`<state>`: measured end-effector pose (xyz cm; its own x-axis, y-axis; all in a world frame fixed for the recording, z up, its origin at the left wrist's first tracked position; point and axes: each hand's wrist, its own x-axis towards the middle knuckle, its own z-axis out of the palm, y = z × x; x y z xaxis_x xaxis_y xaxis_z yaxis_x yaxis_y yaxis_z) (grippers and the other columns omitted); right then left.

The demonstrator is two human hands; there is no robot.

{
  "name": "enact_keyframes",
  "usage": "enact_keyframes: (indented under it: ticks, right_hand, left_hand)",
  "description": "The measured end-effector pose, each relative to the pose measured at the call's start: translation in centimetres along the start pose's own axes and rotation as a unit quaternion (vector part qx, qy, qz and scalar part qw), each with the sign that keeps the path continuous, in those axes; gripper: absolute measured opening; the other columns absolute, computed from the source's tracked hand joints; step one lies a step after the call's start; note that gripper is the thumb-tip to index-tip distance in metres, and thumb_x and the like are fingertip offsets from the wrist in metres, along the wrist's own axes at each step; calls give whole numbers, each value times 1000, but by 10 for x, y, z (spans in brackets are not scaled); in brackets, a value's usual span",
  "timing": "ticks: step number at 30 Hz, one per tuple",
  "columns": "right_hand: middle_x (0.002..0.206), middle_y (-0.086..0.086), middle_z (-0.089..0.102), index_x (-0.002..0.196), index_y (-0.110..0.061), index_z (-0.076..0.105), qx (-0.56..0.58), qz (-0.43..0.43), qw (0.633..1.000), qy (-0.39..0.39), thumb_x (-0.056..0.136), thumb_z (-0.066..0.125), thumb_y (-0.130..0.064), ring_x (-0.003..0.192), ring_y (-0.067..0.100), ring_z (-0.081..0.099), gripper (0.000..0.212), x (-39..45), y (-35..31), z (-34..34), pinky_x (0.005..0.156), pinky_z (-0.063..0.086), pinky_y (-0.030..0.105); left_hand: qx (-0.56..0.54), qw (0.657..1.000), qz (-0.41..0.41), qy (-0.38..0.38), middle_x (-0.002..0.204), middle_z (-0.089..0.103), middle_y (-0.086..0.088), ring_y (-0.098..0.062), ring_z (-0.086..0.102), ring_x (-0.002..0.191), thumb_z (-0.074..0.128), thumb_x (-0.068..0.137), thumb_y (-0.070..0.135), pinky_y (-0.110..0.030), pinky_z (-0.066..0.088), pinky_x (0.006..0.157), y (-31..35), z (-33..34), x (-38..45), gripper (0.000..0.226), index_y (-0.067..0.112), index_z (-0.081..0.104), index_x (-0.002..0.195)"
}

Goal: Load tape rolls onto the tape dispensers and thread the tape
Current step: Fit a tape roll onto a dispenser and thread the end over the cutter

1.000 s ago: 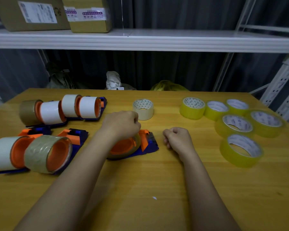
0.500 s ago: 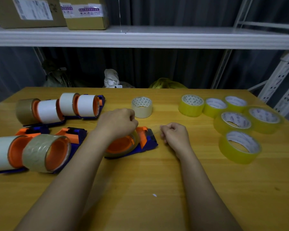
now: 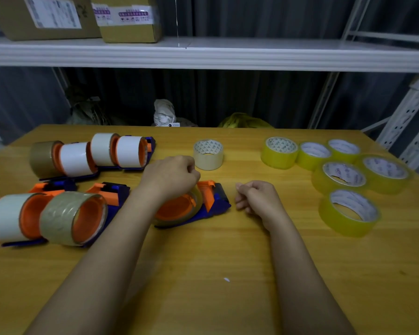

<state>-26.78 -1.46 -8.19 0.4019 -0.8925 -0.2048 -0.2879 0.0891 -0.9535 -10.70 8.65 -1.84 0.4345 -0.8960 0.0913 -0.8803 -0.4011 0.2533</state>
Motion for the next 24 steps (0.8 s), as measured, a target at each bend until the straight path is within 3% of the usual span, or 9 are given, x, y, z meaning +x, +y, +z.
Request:
enact_keyframes:
  ticks: [5, 8, 16, 20, 24]
  right_hand:
    - [85, 14, 66, 86, -4, 59, 136, 81, 985, -67, 99, 53, -11, 74, 20, 67, 17, -6, -8, 5, 59, 59, 22]
    - [89, 16, 66, 89, -3, 58, 197, 91, 972, -86, 98, 53, -9, 79, 21, 68, 12, -8, -9, 5, 61, 59, 22]
    - [84, 13, 68, 89, -2, 60, 160, 22, 985, -54, 100, 51, -15, 73, 17, 68, 19, -5, -8, 15, 56, 54, 17]
    - [95, 25, 68, 100, 1, 55, 153, 33, 986, -52, 103, 42, -12, 78, 24, 69, 18, -5, -6, 15, 58, 57, 21]
    - [87, 23, 65, 93, -5, 47, 215, 50, 974, -42, 105, 34, -14, 75, 24, 67, 20, -8, -10, 11, 53, 56, 21]
  left_hand:
    - [-29, 999, 4, 23, 78, 59, 2, -15, 54, 74, 42, 95, 33, -28, 36, 55, -7, 0, -6, 20, 21, 58, 91]
    - [-54, 998, 9, 43, 77, 59, 2, -15, 55, 71, 42, 96, 34, -30, 43, 57, -13, -1, -12, 20, 21, 57, 93]
    - [-92, 996, -18, -8, 84, 61, 6, -14, 57, 80, 51, 86, 61, -41, 53, 73, -21, -7, -19, 35, 26, 54, 91]
    - [-78, 997, -17, -15, 88, 61, 7, -14, 57, 82, 52, 88, 54, -43, 53, 77, -18, -7, -17, 27, 28, 54, 93]
    - [-234, 971, -51, -23, 91, 63, -1, -18, 59, 84, 54, 91, 44, -43, 51, 78, -27, -9, -22, 22, 22, 53, 94]
